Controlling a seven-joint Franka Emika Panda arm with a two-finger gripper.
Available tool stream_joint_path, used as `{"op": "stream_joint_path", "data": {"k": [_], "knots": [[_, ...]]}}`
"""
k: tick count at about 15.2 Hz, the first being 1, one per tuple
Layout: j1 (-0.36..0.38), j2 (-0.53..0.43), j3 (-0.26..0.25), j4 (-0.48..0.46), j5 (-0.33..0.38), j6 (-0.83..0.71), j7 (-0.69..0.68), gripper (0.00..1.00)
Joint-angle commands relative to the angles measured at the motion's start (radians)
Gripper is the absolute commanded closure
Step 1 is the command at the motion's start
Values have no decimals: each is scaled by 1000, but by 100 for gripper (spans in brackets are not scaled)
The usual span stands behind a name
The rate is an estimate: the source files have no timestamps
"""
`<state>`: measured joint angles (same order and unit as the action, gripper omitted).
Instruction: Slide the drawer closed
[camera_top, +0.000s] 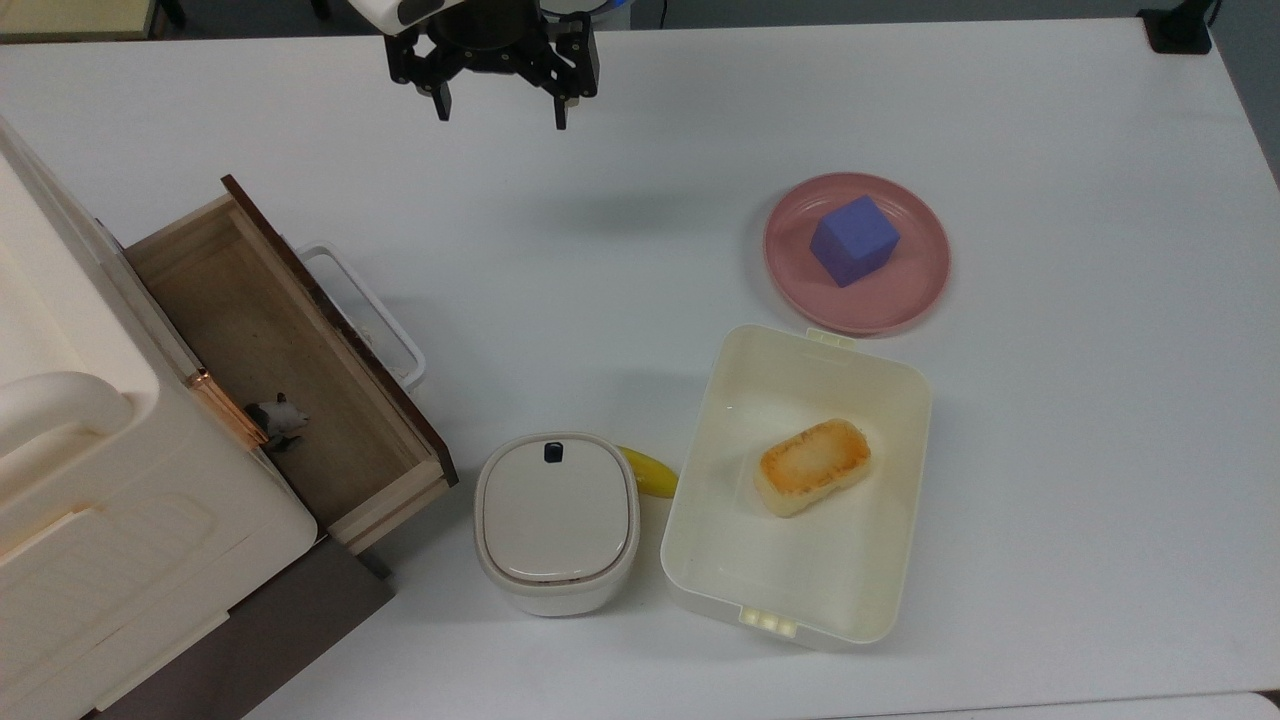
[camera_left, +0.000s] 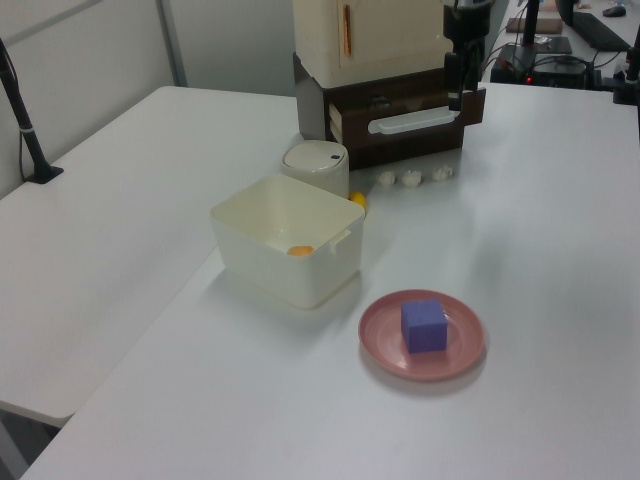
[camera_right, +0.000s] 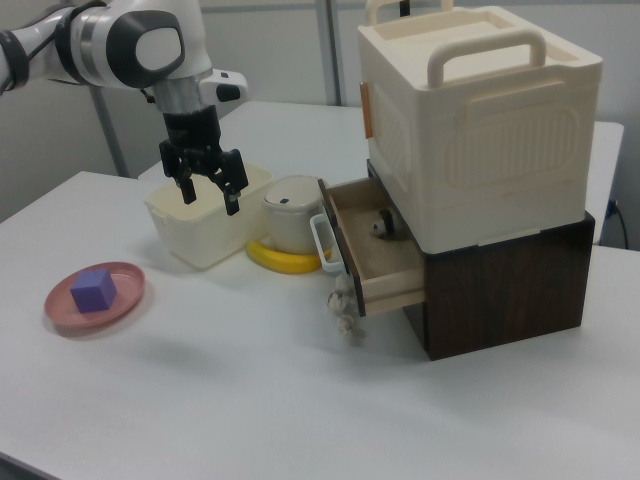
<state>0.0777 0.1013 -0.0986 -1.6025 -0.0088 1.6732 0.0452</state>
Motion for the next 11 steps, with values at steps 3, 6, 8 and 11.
{"op": "stream_joint_path", "data": {"k": [3,6,8,11], "knots": [[-16,-28,14,-27,7,-7,15,61],[-16,-12,13,-28,30,-1,189,78],[-16,15,10,-31,30,16,298,90],[-42,83,7,-28,30,100,476,100]]}}
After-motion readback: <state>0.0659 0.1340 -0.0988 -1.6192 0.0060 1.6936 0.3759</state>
